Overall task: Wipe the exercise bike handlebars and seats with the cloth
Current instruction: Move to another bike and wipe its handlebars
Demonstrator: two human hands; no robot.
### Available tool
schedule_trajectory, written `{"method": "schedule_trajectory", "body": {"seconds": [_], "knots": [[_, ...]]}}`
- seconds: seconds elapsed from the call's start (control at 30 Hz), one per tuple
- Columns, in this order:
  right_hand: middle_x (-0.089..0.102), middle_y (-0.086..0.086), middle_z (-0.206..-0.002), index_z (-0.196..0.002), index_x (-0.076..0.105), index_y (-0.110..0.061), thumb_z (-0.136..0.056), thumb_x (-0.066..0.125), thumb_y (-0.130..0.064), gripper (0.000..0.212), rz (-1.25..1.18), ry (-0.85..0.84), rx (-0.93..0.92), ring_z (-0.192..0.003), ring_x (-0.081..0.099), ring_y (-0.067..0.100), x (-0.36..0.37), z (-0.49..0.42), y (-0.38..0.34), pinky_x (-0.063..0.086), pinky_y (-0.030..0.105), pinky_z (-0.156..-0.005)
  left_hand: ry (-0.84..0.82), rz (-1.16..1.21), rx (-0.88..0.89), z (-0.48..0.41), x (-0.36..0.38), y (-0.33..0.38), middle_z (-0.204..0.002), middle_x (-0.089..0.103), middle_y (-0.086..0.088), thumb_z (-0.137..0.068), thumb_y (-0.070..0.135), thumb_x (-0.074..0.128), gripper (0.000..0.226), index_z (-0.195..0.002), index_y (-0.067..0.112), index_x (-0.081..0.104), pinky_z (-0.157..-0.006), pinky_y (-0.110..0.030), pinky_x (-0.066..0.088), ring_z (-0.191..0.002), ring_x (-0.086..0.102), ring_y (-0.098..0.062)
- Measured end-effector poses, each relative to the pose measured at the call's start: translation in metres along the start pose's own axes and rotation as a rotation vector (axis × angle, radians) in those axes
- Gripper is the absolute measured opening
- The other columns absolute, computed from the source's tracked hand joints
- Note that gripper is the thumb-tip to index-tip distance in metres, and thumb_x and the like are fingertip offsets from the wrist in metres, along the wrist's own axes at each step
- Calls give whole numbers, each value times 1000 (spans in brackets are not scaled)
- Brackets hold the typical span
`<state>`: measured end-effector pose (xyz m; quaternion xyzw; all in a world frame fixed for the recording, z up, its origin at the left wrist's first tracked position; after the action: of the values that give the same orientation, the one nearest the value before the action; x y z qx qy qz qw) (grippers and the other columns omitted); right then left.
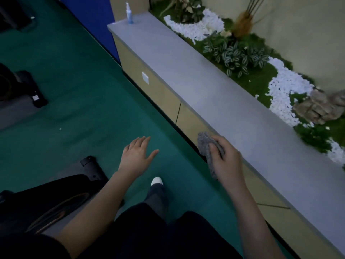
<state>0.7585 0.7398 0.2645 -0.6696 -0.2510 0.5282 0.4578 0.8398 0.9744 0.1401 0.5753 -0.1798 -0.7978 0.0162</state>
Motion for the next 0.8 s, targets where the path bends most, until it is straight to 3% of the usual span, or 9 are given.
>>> {"method": "schedule_trajectory", "body": {"seconds": [0.27,0.53,0.7,0.8], "knots": [[57,-29,-94,-104,59,-28,-95,51,-6,25,40,-148,-103,-86,53,-23,72,-101,-47,38,-3,-70,-16,-22,-131,-68,-32,-66,-156,26,-1,-94,61,29,67,-147,20,27,-117,-39,12,-145,17,-19],[57,-29,-91,-101,59,-28,-94,52,-4,26,27,-365,-168,-84,53,-23,159,-182,-89,37,-4,-69,18,86,-378,-89,-61,-135,-157,23,0,-95,59,30,66,-148,21,25,-117,-39,11,-145,16,-18],[57,-28,-90,-108,65,-12,-92,53,-1,23,44,-515,-269,-85,53,-24,219,-235,-107,36,-5,-69,38,139,-537,-107,-72,-168,-157,22,0,-95,60,29,66,-149,22,25,-116,-40,13,-145,15,-18],[57,-25,-91,-108,65,-12,-93,53,-2,22,39,-590,-330,-87,53,-23,246,-280,-122,36,-4,-71,58,171,-618,-134,-84,-179,-157,22,0,-95,60,30,66,-149,21,25,-114,-40,16,-144,17,-19]]}}
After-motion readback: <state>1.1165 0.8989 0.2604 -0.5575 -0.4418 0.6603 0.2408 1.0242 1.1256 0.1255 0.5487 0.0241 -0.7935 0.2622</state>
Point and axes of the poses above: each hand's wrist, its own z-axis away from the middle knuckle, its own x-axis out of the palm, y = z × x, the point moved 9 cm from there along -z, towards the middle knuckle
